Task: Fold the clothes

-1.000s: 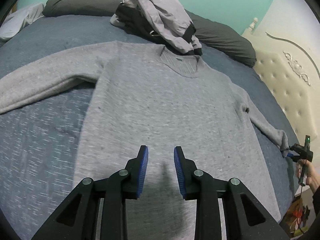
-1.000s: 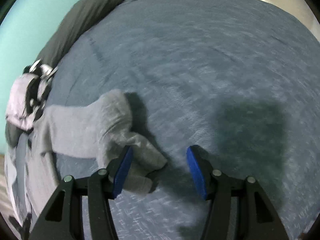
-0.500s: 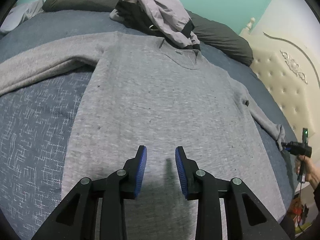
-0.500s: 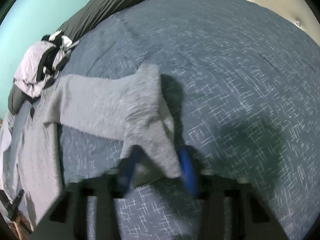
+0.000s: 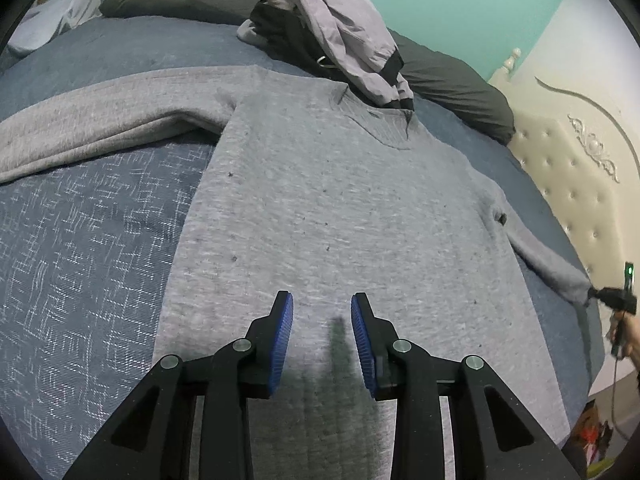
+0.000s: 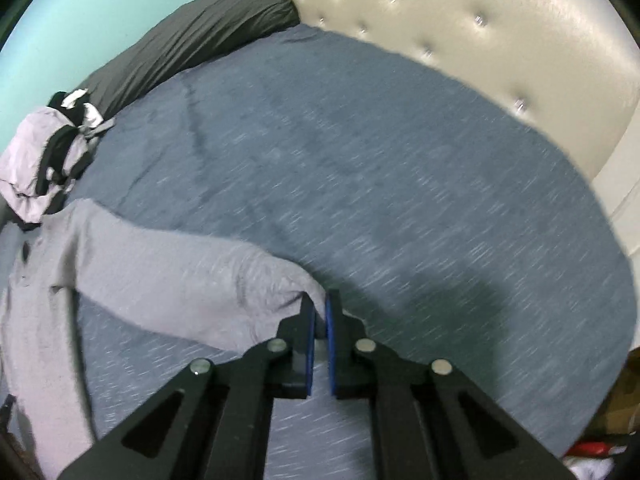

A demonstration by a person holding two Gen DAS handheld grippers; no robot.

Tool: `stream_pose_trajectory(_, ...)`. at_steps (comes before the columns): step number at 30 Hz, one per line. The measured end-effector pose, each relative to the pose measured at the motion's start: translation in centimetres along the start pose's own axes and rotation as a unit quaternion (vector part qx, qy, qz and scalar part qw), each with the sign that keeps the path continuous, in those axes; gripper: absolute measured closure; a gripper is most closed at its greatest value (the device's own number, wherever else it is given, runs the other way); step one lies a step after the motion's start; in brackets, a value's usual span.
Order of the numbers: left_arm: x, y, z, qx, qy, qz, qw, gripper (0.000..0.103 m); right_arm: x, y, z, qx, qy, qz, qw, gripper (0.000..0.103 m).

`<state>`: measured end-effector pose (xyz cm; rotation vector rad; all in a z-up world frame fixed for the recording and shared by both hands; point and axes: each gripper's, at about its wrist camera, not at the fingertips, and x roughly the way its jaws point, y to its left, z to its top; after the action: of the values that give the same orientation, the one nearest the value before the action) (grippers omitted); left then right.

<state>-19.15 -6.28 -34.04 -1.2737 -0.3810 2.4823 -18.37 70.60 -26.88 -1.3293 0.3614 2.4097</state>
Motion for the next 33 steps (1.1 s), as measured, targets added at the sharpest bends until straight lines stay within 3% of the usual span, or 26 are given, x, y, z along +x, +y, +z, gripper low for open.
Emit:
stream_pose_trajectory(10,1.3,-0.6,-0.3,0.022,0.007,0.022,0.9995,0.07,2.2,-1.8,6.4,-0.038,-0.008,-0.078,0.996,0.099)
stream_pose_trajectory(14,1.7,-0.7,-0.3,0.025,0.011,0.026,0.9993,0.07,4.0,-2.3,7.9,-0.034,-0.004,-0.083,0.996,0.098)
stream_pose_trajectory(16,1.9,-0.8,-0.3,0.027,0.012,0.027,0.9992,0.07,4.6,-2.6,8.0,-0.032,-0.006,-0.08,0.996,0.086)
stream_pose_trajectory(17,2.0,-0.9,-0.2,0.028,0.013,0.027,0.9992,0.07,4.6,-2.9,8.0,-0.024,-0.016,-0.08,0.996,0.07)
stream_pose_trajectory(18,2.1,-1.0,-0.2,0.029,0.013,0.027,0.9991,0.07,4.6,-3.5,7.9,-0.011,-0.024,-0.077,0.997,0.054)
stream_pose_trajectory(19,2.1,-1.1,-0.2,0.03,0.013,0.027,0.9991,0.07,4.7,-4.4,7.6,0.015,-0.029,-0.065,0.997,0.049)
stream_pose_trajectory(21,2.2,-1.3,-0.2,0.032,0.013,0.025,0.9991,0.07,4.6,-6.4,7.0,0.071,-0.039,-0.042,0.996,0.047)
stream_pose_trajectory(24,2.3,-1.7,-0.3,0.034,0.013,0.021,0.9991,0.07,4.9,-8.6,5.4,0.145,-0.045,0.03,0.988,0.047)
stream_pose_trajectory(27,2.3,-2.0,-0.3,0.036,0.013,0.02,0.9991,0.07,6.6,-9.1,4.1,0.173,-0.008,0.057,0.983,0.047)
stream_pose_trajectory(33,2.5,-2.2,-0.3,0.039,0.014,0.025,0.9988,0.07,8.6,-8.5,3.2,0.221,-0.001,0.11,0.969,0.047)
